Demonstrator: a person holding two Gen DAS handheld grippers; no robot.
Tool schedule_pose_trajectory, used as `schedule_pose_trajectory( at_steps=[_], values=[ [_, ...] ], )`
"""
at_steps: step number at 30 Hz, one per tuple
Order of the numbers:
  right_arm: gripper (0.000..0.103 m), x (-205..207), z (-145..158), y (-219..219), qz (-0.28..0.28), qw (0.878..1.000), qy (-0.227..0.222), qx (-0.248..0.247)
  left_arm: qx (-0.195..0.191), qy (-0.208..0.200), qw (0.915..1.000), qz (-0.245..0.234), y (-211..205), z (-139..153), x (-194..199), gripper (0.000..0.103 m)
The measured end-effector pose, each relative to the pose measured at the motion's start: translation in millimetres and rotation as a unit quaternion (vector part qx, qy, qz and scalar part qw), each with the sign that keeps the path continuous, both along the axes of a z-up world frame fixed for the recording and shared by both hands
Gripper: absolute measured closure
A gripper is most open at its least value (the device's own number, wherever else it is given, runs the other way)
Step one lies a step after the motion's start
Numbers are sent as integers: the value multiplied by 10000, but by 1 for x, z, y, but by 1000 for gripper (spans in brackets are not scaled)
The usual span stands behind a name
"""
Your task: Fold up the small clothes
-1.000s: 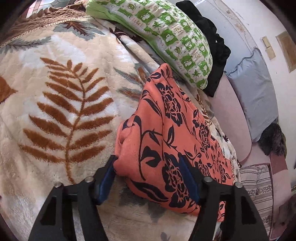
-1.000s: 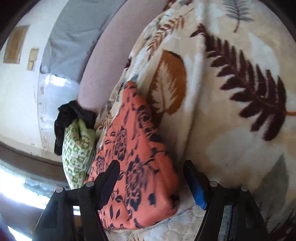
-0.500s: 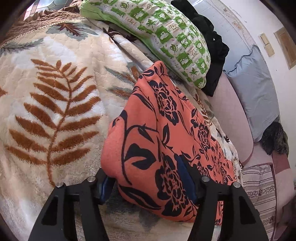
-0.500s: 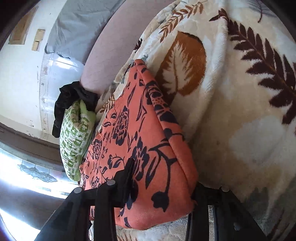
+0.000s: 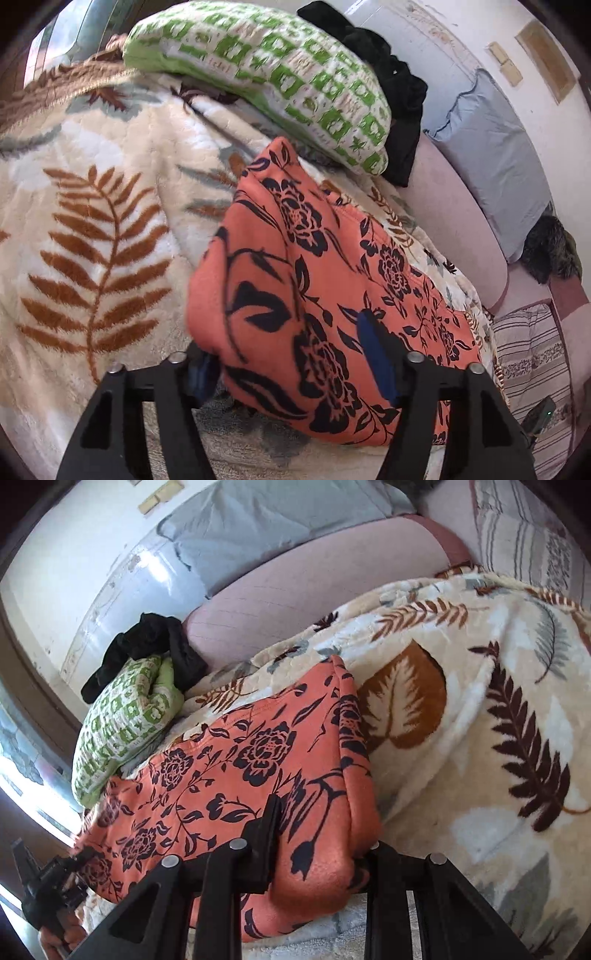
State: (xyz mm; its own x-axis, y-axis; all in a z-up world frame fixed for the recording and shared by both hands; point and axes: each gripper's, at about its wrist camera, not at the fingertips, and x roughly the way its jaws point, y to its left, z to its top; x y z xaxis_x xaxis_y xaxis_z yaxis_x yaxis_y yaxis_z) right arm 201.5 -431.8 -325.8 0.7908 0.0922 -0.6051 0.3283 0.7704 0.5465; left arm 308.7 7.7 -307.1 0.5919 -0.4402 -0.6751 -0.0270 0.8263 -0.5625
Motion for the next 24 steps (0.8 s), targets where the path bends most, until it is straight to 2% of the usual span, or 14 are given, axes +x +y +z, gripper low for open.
schedule_pose_trajectory(
  at_steps=[2, 3, 4, 5, 6, 7, 10, 13, 15, 18, 21, 24],
  values=[
    [66, 2, -11, -9, -29, 9988, 28, 495, -63, 110, 9999, 65, 0, -8, 2, 32],
    [47, 4, -17, -11, -22, 9974, 59, 717, -55, 59, 9999, 86, 0, -8, 1, 42],
    [37, 6, -24, -13, 26, 9954, 92, 957, 32, -9, 9999, 166, 0, -6, 0, 54],
    [37, 7, -30, -14, 46, 9935, 101, 1135, 109, -76, 9997, 217, 0, -3, -1, 69],
    [46, 6, -31, -13, 79, 9934, 74, 1141, 50, -129, 9997, 199, 1, -1, -1, 71],
    [75, 5, -28, -11, 67, 9953, 42, 964, -58, -186, 9996, 213, 2, 1, -2, 73],
    [81, 0, -7, -4, 84, 9994, -127, 312, -152, -409, 9989, 180, 0, 11, -6, 77],
    [83, -11, 21, 8, 98, 9987, -441, -245, -326, -589, 9977, 72, 0, 25, -14, 78],
    [83, -23, 38, 12, 130, 9969, -720, -303, -477, -691, 9965, -7, 3, 37, -24, 78],
    [84, -54, 61, 17, 130, 9942, -951, -494, -446, -796, 9958, -116, 15, 53, -59, 78],
    [84, -92, 71, 14, 119, 9954, -863, -402, -324, -708, 9969, -136, 31, 53, -104, 78],
    [84, -138, 59, 14, 133, 9977, -523, -406, 70, -358, 9990, -257, 40, 29, -149, 75]
  ],
)
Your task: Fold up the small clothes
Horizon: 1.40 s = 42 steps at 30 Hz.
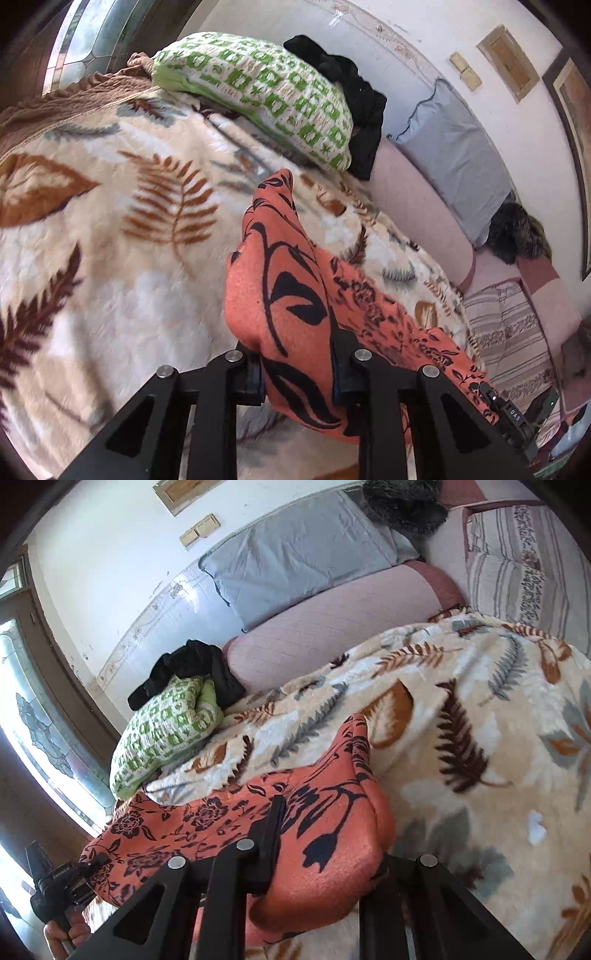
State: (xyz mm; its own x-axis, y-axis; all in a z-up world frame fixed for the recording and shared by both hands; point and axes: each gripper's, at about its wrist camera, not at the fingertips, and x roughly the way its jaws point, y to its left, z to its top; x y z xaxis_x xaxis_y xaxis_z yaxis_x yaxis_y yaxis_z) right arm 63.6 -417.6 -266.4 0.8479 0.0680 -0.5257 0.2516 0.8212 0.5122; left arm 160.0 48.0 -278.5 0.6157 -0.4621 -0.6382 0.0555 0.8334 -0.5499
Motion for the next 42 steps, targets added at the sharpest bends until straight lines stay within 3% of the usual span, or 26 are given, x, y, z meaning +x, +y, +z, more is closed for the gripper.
schedule_pose_trajectory(
  at_steps=[2, 3, 5, 7, 9, 11, 14, 16, 19, 22, 24, 25, 26, 29, 32, 38, 40, 42],
  values=[
    [82, -18, -26, -2, 227, 9977, 605, 193, 462, 621, 9970, -25, 2, -28, -16, 71],
    [80, -21, -44, -5, 268, 9931, 1091, 327, 477, 887, 9949, 7, 7, -39, -22, 68],
    [72, -32, -73, -15, 145, 9799, 1763, 923, 163, 917, 9956, 112, 23, -39, -36, 65],
    [53, -53, -72, -31, -215, 9768, 1594, 1412, 339, 761, 9960, 330, 34, -22, -47, 59],
    [47, -76, -52, -42, -740, 9830, 1276, 1092, 580, 308, 9962, 571, 41, 1, -59, 58],
    [47, -87, -30, -45, -737, 9895, 864, 892, 756, -93, 9960, 476, 33, 22, -65, 51],
    [51, -68, -5, -22, -124, 9953, 570, 772, 840, -469, 9953, 115, 5, 39, -61, 43],
    [65, -42, 1, 15, 455, 9953, 563, 642, 946, -642, 9934, -123, -16, 39, -52, 40],
    [65, -3, -4, 68, 1070, 9895, 767, 598, 1293, -454, 9904, -183, -30, 23, -35, 37],
    [65, 10, -25, 94, 1227, 9853, 786, 888, 1178, 30, 9930, 39, -11, -8, -22, 37],
    [64, 15, -57, 105, 1357, 9793, 1181, 932, 897, 44, 9959, 112, 5, -21, -23, 37],
    [72, 17, -76, 108, 1411, 9749, 1451, 925, 904, 20, 9958, 120, 7, -23, -23, 37],
    [77, 14, -84, 109, 1393, 9765, 1395, 872, 882, -24, 9961, 82, 6, -22, -23, 37],
    [77, 17, -72, 104, 1344, 9782, 1366, 798, 376, -491, 9981, 51, 14, -10, -29, 37],
    [74, 37, -45, 112, 1461, 9816, 1135, 480, 214, -711, 9972, 77, 17, 0, -24, 31],
    [74, 124, -21, 144, 1518, 9813, 1173, 138, 335, -87, 9988, 355, 24, -17, -4, 30],
    [74, 157, -32, 151, 1486, 9790, 1361, 296, 349, 175, 9982, 459, 30, -28, 3, 30],
    [75, 189, -59, 153, 1309, 9719, 1914, 410, 365, 503, 9964, 582, 36, -42, 10, 30]
  ],
)
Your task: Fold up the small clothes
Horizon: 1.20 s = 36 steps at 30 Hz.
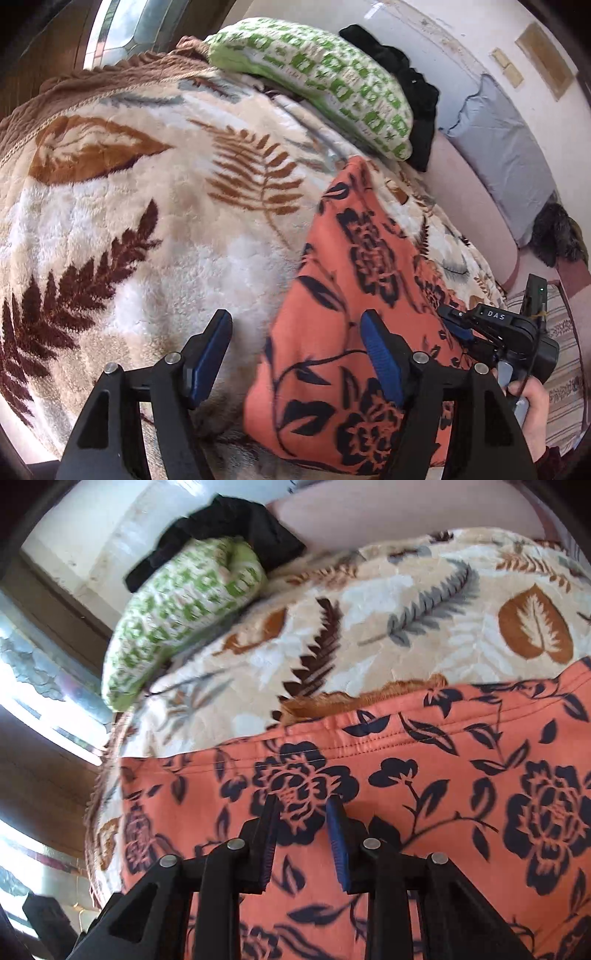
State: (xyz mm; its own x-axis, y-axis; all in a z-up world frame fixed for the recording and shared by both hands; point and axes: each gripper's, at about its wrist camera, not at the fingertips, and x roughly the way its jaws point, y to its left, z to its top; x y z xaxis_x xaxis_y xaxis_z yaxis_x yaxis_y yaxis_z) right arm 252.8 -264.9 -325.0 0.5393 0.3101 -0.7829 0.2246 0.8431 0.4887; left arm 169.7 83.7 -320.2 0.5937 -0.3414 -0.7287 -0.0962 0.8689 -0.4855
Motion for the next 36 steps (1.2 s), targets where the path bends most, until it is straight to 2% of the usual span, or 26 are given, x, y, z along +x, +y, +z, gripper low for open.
schedule_pose_trajectory(
  at_steps=[1, 2, 5, 7, 9, 12, 14, 15, 16, 19, 20, 21, 23, 24, 25, 28, 31, 34, 36],
  values=[
    [75, 11, -14, -1, -92, 9997, 238, -14, -49, 13, 10000, -15, 1, -4, 2, 30],
    [75, 16, -19, -5, -148, 9998, 123, 82, -32, -27, 10000, 0, 1, -2, 2, 30],
    [75, 13, -6, -15, -203, 9996, 28, 177, 269, -209, 9994, -45, -5, 7, -1, 30],
    [75, -8, 14, -30, -257, 9988, -351, 214, 82, -543, 9985, -29, -5, 18, -7, 30],
    [75, -38, 32, -50, -280, 9977, -571, 222, 103, -961, 9953, -93, -9, 34, -14, 30],
    [73, -100, 54, -91, -454, 9951, -818, 325, 140, -1334, 9898, -486, -30, 47, -24, 24],
    [47, -148, 61, -121, -773, 9918, -947, 382, 218, -1385, 9864, -854, -51, 48, -30, 19],
    [21, -172, 62, -135, -990, 9892, -998, 427, 336, -1364, 9848, -1021, -62, 47, -33, 17],
    [18, -196, 62, -148, -1226, 9849, -1121, 488, 443, -1326, 9832, -1172, -73, 44, -35, 17],
    [18, -249, 54, -180, -1628, 9723, -1337, 1010, 601, -926, 9822, -1522, -99, 27, -37, 17],
    [18, -262, 47, -190, -1759, 9664, -1345, 1304, 803, -683, 9815, -1596, -107, 18, -35, 16],
    [19, -273, 38, -197, -1886, 9593, -1361, 1604, 1196, -622, 9766, -1677, -116, 12, -36, 16],
    [20, -289, 24, -205, -2062, 9506, -1310, 1913, 1755, -781, 9657, -1746, -131, 17, -45, 16],
    [20, -295, 18, -207, -2130, 9485, -1274, 1967, 1752, -782, 9642, -1829, -135, 22, -48, 16],
    [20, -299, 12, -208, -2189, 9452, -1264, 2069, 1583, -796, 9651, -1930, -137, 27, -50, 16],
    [21, -303, -8, -208, -2203, 9316, -1245, 2610, 1261, -798, 9714, -1849, -140, 45, -55, 16],
    [27, -300, -16, -204, -2150, 9307, -1275, 2670, 1044, -801, 9744, -1820, -147, 62, -56, 16],
    [33, -294, -31, -202, -2160, 9226, -1177, 2973, 1077, -632, 9758, -1794, -164, 69, -48, 16],
    [40, -290, -38, -199, -2174, 9219, -1083, 3019, 1079, -504, 9781, -1709, -173, 68, -39, 16]
  ],
)
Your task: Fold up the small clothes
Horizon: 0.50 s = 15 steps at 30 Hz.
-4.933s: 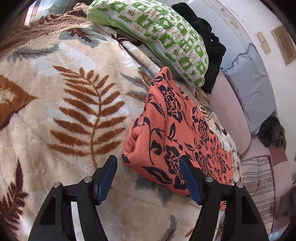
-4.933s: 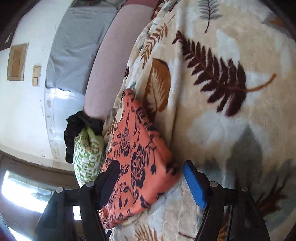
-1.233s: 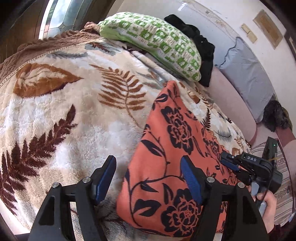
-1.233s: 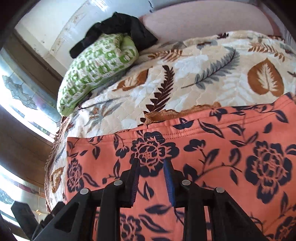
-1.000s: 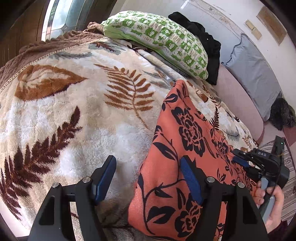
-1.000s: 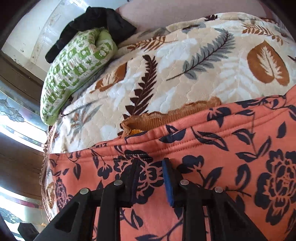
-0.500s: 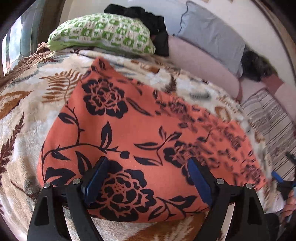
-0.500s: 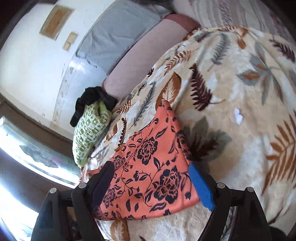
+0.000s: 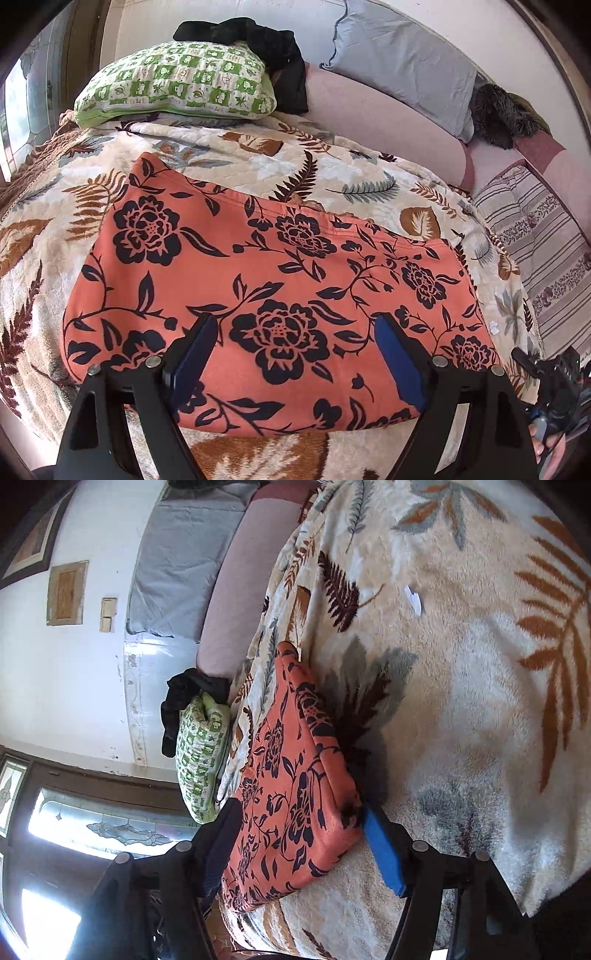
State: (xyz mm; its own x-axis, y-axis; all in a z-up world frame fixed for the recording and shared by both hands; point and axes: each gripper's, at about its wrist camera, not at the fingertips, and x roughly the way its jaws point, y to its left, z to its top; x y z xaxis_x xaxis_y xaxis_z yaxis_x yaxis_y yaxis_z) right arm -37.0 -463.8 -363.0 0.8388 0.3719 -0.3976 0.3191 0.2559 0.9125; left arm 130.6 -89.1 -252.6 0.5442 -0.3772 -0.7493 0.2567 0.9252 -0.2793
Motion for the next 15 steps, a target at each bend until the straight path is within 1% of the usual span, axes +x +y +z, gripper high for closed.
schedule_pose_trajectory(
  at_steps=[1, 4, 8, 11, 13, 15],
  values=[
    [41, 2, -1, 2, 3, 10000, 22, -16, 21, 72, 9999, 80, -4, -2, 5, 16],
    [41, 5, -5, 6, 69, 9999, 77, -66, 13, 334, 9989, 319, -16, -9, 22, 16],
    [41, 10, -24, 9, 233, 9991, 336, 107, -76, 669, 9962, 556, -31, -20, 46, 16],
    [41, 13, -26, 10, 250, 9994, 249, 35, -132, 782, 9945, 686, -45, -27, 62, 16],
    [41, 16, -26, 9, 216, 9996, 163, 1, 9, 779, 9945, 707, -57, -32, 71, 16],
    [41, 19, -25, 8, 152, 9999, 47, 26, 212, 735, 9951, 621, -71, -37, 79, 16]
  ],
)
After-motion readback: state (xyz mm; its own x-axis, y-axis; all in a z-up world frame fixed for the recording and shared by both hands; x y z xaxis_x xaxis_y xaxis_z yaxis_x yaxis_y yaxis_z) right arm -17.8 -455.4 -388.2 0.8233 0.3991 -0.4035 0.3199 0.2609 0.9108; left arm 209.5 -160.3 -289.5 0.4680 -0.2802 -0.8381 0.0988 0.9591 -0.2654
